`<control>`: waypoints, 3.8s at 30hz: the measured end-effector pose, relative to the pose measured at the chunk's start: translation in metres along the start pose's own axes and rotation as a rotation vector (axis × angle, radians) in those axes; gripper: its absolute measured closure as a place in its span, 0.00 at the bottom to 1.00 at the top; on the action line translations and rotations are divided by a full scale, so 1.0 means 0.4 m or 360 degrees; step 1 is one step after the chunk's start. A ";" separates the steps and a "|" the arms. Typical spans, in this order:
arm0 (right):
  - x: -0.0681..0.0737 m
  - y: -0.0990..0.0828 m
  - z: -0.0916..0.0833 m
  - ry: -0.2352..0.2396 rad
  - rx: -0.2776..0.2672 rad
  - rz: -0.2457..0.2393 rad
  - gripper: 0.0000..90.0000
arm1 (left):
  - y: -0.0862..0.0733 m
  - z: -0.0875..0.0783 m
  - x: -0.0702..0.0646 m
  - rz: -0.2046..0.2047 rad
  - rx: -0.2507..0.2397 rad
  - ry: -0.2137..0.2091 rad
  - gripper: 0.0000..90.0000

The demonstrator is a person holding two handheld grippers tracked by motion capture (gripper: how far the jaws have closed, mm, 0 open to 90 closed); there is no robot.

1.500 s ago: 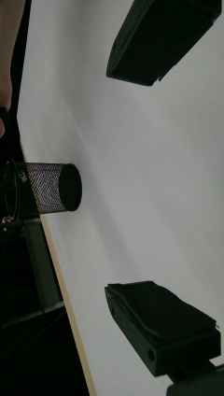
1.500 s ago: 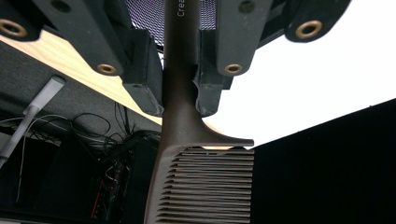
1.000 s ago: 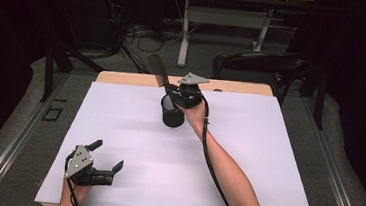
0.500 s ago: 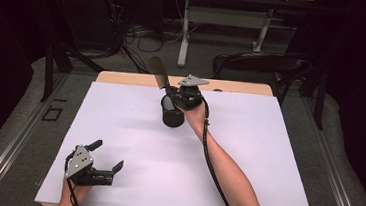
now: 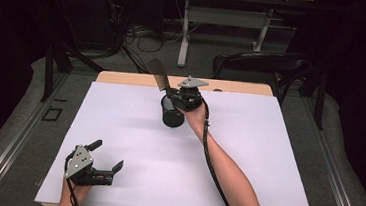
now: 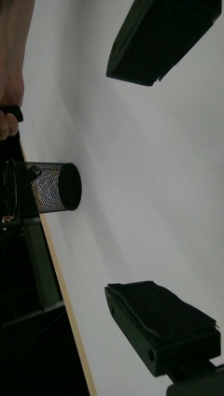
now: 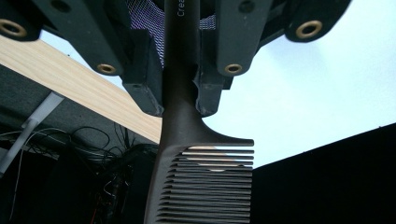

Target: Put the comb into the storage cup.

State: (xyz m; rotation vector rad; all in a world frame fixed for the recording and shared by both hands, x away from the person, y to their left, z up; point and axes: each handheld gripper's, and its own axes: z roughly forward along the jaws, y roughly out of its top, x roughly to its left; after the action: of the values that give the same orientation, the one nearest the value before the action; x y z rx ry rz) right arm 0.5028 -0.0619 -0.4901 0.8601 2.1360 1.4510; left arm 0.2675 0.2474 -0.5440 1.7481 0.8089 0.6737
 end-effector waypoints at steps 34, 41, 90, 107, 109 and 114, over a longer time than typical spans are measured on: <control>0.007 -0.021 0.006 -0.0025 0.0047 -0.0039 0.80 | 0.000 -0.001 0.000 0.0002 -0.0005 -0.0008 0.00; 0.007 -0.020 -0.001 -0.0012 0.0070 -0.0009 0.54 | 0.000 -0.003 0.001 0.0000 -0.0012 -0.0008 0.00; 0.021 -0.039 -0.206 0.0295 0.0356 -0.0026 0.00 | 0.004 0.010 -0.007 0.0013 0.0007 -0.0010 0.00; 0.030 -0.095 -0.280 0.0306 0.0455 -0.0053 0.00 | -0.003 -0.002 -0.006 0.0015 0.0011 -0.0007 0.00; 0.031 -0.098 -0.288 0.0316 0.0461 -0.0051 0.00 | -0.003 -0.002 -0.005 0.0008 0.0013 -0.0008 0.00; 0.035 -0.109 -0.310 0.0329 0.0481 -0.0044 0.00 | -0.004 -0.001 -0.006 0.0010 0.0017 -0.0012 0.00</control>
State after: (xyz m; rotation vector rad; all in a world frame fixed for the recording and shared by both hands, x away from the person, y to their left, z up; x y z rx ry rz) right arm 0.4018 -0.1469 -0.4850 0.8075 2.5584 1.2695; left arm 0.2655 0.2459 -0.5454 1.7627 0.8035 0.6674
